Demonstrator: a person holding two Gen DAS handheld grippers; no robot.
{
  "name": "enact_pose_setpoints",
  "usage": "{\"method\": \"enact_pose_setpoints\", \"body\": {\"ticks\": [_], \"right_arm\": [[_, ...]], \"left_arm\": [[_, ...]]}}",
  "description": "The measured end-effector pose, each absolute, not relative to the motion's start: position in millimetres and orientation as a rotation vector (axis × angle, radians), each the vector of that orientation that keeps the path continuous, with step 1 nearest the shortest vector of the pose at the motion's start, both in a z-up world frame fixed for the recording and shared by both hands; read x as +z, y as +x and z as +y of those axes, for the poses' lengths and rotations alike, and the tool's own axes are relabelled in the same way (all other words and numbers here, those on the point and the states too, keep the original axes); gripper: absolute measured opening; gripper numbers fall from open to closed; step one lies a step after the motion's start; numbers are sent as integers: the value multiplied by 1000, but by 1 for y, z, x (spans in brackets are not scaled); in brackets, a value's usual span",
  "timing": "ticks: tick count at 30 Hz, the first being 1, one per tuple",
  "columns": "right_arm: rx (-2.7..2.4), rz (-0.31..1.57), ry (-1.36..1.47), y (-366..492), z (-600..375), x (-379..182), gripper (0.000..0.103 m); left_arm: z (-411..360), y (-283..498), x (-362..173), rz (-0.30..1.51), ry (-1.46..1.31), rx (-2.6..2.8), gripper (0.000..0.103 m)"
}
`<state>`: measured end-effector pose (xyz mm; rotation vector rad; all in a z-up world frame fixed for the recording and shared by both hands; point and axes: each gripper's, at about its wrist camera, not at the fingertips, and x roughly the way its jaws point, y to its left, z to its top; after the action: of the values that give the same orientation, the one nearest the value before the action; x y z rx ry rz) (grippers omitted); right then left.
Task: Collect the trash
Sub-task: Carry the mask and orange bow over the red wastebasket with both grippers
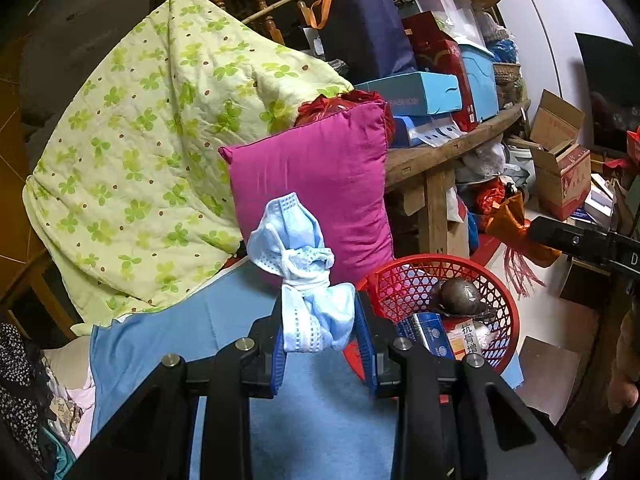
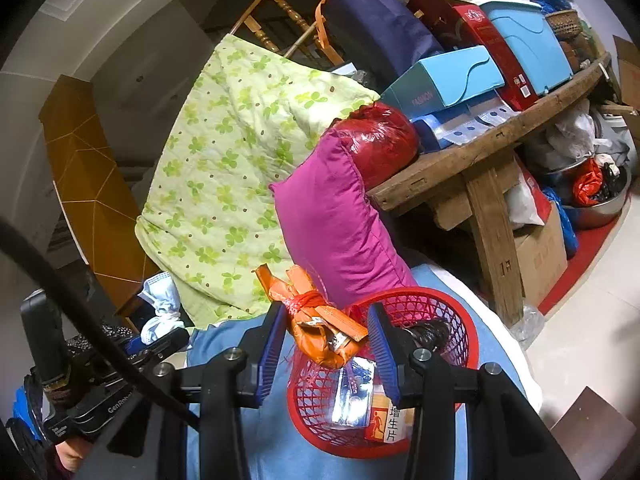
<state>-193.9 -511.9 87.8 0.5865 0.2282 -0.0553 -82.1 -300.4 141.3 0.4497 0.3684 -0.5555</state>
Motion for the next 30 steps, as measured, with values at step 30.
{"method": "enact_pose_setpoints", "body": {"ticks": [30], "right_arm": [[-143, 301, 628, -179, -530, 60, 45]], "left_arm": [[-332, -61, 102, 445, 459, -615, 32]]}}
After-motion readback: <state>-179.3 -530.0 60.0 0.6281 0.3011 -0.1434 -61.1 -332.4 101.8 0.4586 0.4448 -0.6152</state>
